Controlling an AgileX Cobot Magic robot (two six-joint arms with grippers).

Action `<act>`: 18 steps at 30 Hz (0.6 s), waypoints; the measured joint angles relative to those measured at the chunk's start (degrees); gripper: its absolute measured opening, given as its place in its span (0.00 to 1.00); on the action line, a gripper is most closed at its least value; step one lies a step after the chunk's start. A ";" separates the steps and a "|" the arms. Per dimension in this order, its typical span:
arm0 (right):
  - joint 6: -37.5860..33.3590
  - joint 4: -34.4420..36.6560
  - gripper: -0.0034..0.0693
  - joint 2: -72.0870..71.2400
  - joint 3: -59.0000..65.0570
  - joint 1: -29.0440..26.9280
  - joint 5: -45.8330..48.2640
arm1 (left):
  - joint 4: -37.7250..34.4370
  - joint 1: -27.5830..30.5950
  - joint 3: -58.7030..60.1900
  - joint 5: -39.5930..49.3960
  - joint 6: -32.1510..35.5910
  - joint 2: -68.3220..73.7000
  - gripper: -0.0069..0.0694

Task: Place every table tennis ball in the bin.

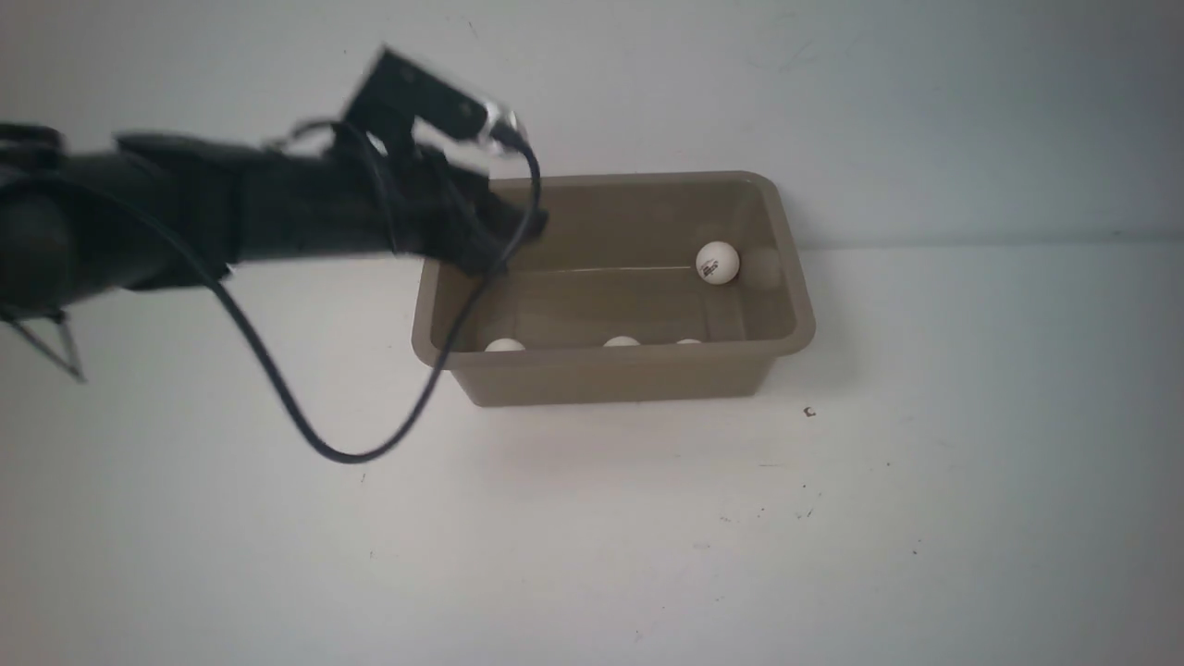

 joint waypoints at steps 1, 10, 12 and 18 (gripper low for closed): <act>0.36 -1.72 0.62 -1.41 0.66 0.00 -0.08 | 0.00 0.00 0.19 0.07 0.24 -3.15 0.64; 7.86 -11.46 0.20 -29.93 29.33 0.00 -11.02 | -0.59 0.00 9.42 -3.28 0.84 -34.27 0.10; 10.38 -12.56 0.09 -37.34 39.87 0.00 -17.59 | -0.78 0.00 13.80 -3.99 0.73 -39.97 0.09; 17.29 -13.95 0.03 -52.44 67.10 0.00 -27.70 | -2.05 0.00 28.82 -9.15 -0.74 -53.09 0.09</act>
